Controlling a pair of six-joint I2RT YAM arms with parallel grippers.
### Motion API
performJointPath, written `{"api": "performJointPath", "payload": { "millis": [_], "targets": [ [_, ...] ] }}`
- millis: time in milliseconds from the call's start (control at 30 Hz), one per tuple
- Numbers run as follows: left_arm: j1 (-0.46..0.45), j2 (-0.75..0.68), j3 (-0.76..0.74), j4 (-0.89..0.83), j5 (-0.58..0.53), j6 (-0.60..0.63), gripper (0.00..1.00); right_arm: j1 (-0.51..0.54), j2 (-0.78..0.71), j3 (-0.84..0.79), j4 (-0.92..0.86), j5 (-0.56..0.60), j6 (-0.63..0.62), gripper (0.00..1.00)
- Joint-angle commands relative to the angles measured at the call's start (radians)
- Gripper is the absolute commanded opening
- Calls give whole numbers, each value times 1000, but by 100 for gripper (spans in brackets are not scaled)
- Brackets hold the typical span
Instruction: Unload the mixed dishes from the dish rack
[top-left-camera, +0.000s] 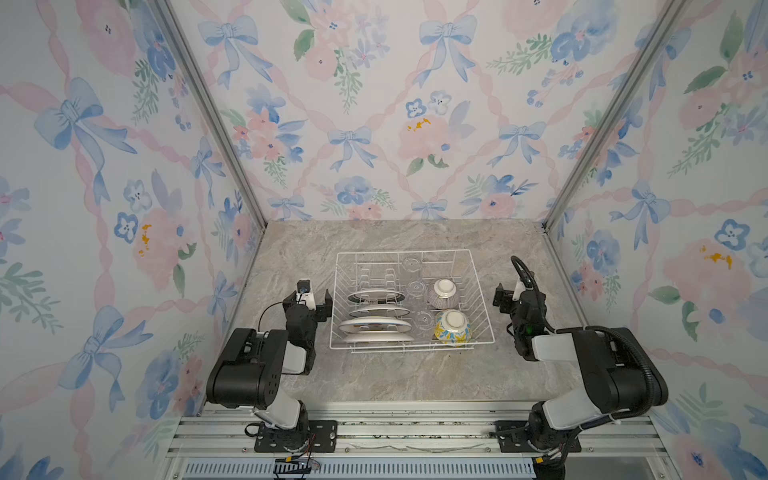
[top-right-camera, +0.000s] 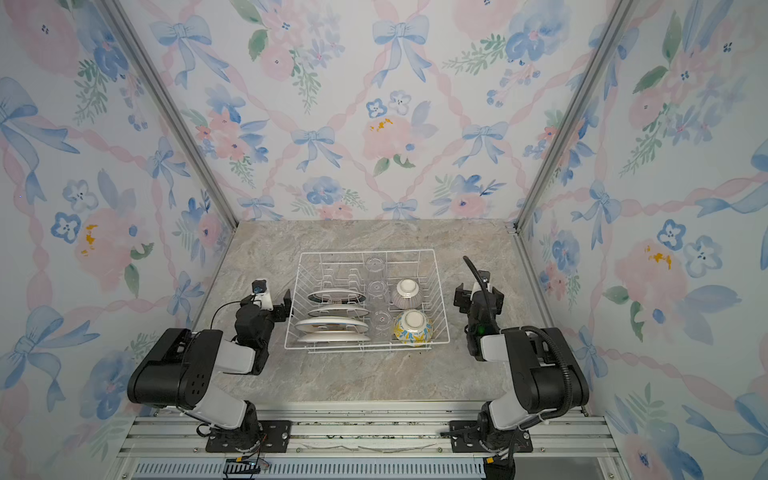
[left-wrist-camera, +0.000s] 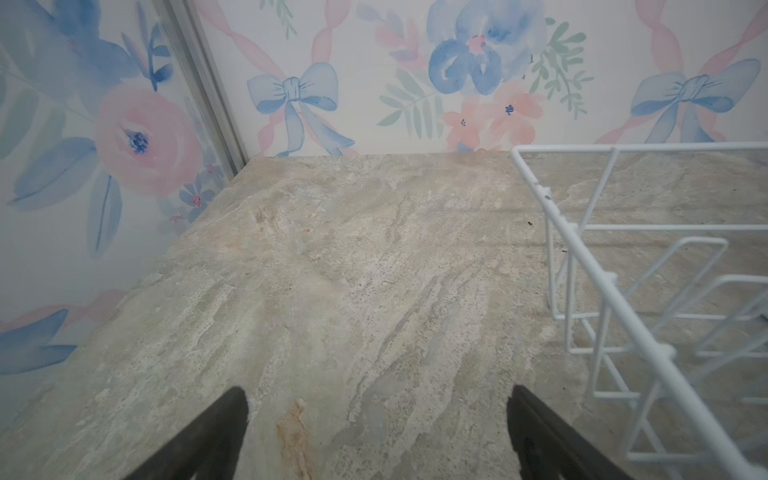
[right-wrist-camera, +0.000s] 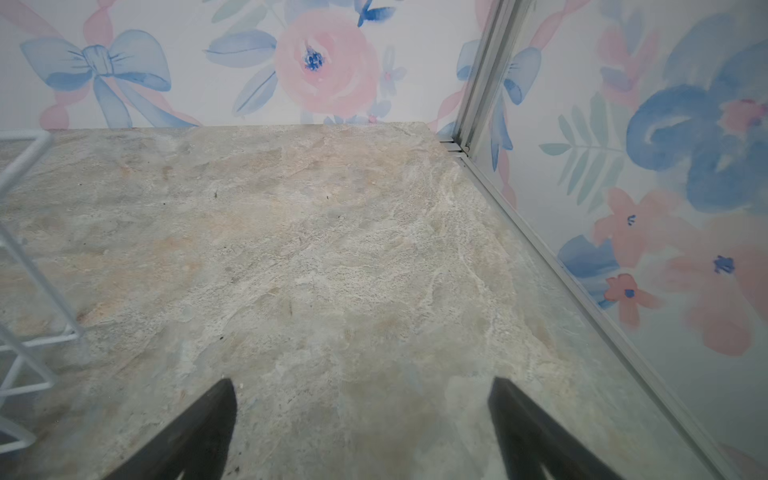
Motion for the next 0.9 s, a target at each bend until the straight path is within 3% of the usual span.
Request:
{"api": "performJointPath", "payload": {
  "millis": [0,633,867],
  "targets": [
    [-2,0,11,6,20,15,98,0,9,-8,28,12,7,97],
    [14,1,14,6,49,8,98,-7,7,-8,25,1,10,97],
    [-11,-5,11,7,-15,14,98,42,-17,-15,21,85,-20,97]
  ]
}}
